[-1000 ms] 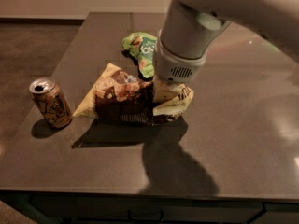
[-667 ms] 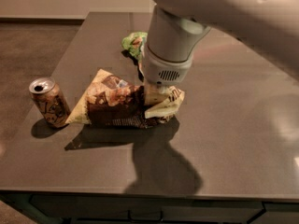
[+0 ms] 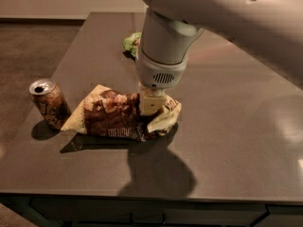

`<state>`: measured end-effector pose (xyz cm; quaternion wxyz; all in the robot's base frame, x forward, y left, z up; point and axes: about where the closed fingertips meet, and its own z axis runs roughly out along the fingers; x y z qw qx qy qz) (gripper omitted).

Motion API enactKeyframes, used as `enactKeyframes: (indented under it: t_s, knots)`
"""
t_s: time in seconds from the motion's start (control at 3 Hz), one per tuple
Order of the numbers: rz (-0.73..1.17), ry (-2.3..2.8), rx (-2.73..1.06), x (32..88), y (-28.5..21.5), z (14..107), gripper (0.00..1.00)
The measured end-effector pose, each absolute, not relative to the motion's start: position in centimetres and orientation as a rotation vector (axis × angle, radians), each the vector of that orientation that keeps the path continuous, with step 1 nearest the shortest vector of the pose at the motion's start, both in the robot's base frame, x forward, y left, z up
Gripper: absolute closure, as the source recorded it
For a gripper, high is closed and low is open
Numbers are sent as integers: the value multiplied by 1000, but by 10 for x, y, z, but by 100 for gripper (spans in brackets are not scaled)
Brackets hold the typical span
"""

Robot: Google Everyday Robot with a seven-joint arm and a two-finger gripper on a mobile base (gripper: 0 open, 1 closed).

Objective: Move brown chip bag near orange can

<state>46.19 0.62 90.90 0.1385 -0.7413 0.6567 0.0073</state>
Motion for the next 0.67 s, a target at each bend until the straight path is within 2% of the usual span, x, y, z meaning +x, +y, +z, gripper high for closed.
enactKeyframes:
  t_s: [0.33, 0.67]
  knots:
    - [37, 1903, -2121, 458, 8, 910, 0]
    - [37, 1903, -2121, 458, 8, 910, 0]
